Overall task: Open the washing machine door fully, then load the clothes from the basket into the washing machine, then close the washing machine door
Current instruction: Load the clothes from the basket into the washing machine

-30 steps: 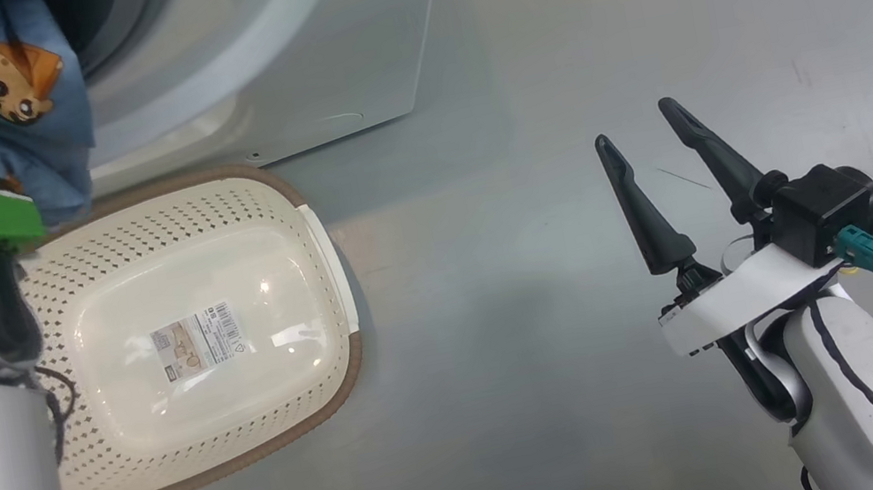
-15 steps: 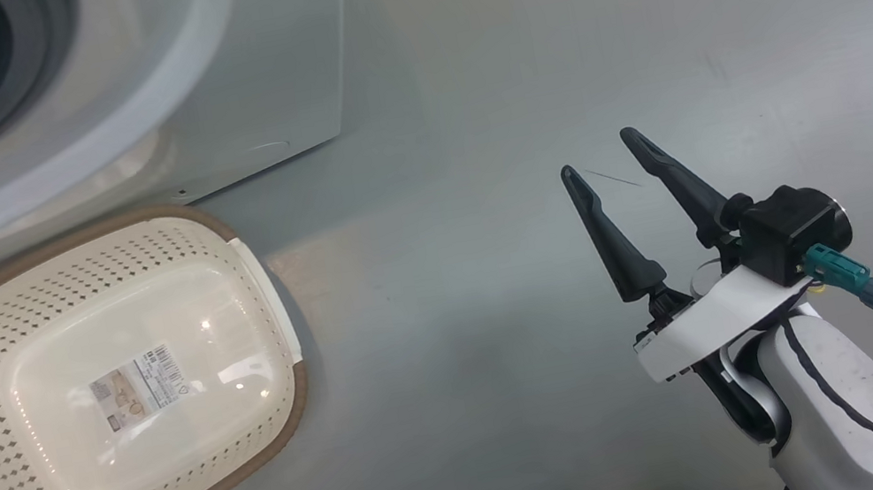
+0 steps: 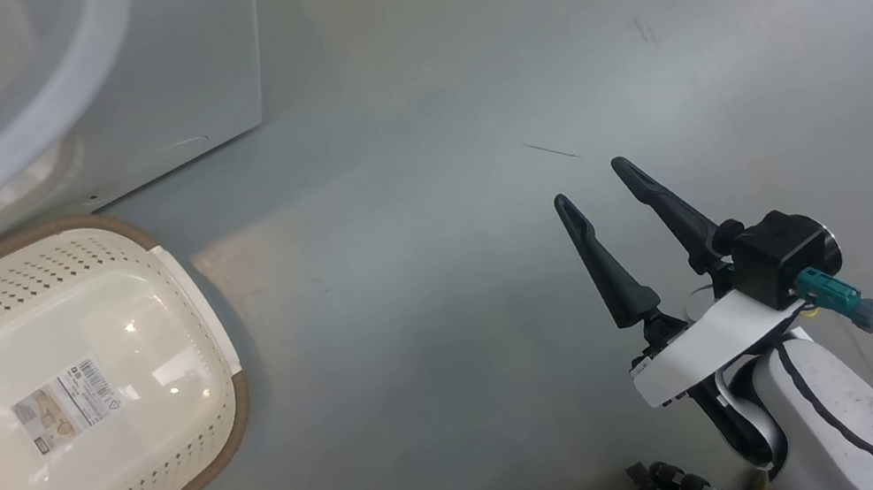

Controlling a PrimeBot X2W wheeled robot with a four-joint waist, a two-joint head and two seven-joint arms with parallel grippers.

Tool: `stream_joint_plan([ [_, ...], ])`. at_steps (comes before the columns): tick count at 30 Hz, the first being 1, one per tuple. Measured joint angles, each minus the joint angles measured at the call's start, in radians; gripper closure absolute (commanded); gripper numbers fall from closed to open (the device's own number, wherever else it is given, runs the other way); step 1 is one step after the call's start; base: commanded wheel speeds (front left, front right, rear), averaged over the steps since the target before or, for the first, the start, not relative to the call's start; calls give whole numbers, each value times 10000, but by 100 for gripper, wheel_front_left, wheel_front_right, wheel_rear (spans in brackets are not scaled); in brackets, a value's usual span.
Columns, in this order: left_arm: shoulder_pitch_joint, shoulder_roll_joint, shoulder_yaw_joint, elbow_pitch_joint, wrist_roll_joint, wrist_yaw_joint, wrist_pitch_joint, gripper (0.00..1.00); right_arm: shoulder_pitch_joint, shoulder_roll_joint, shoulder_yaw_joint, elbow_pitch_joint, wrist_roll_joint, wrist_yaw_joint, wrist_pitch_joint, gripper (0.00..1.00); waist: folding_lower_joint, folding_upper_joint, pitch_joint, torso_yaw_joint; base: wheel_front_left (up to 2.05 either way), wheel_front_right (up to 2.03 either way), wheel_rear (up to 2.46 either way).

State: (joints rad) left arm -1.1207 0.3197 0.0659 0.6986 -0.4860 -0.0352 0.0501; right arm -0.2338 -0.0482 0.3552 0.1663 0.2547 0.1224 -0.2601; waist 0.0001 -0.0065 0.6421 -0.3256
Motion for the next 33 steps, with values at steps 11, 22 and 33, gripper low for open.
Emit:
stream_joint_plan([
  [11, -1267, 414, 134, 357, 0, 4, 88, 100, 24, 31, 0, -224, -31, 0, 0, 0, 0, 0, 715, -208, 0, 0, 0],
  [22, -2131, 729, 334, 301, 180, 88, -1440, 100, 10, 46, -92, -385, -40, 0, 0, 0, 0, 0, 1144, -225, 0, 0, 0],
  [33, -2050, 840, -184, 1361, 867, 50, -2046, 79, -23, 50, -121, -383, -42, 0, 0, 0, 0, 0, 1299, -157, 0, 0, 0],
])
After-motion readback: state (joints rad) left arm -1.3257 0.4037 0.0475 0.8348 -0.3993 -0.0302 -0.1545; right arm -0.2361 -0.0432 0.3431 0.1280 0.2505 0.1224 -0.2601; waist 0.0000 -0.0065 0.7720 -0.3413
